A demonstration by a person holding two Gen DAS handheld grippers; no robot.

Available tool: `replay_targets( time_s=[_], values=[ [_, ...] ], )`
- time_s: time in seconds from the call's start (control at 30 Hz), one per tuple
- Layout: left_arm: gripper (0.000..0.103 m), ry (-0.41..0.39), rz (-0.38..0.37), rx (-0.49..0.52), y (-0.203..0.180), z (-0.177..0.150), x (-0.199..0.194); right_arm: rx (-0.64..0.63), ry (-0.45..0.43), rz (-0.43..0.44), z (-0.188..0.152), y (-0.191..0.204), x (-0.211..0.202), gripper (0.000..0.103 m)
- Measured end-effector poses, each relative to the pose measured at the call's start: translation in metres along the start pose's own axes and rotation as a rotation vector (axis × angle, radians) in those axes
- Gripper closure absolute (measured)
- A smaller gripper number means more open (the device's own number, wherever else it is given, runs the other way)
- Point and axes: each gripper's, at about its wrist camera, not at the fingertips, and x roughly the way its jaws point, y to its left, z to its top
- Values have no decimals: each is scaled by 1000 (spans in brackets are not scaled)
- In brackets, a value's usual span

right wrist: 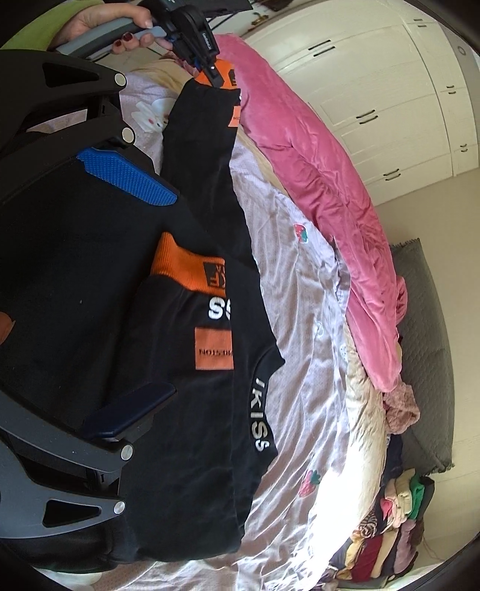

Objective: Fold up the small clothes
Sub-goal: 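Carry the held sleeve across the sweatshirt toward the first folded cuff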

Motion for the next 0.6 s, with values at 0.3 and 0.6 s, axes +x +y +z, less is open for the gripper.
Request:
replay_targets(
  time_s=[0.3, 0.6],
  values=[
    [100, 57, -93, 159, -82, -28, 8, 51, -42, -13, -3, -27, -27, 7],
    [100, 162, -173, 322, -154, -69, 31, 107, -58, -35, -10, -54, -42, 7]
  ],
)
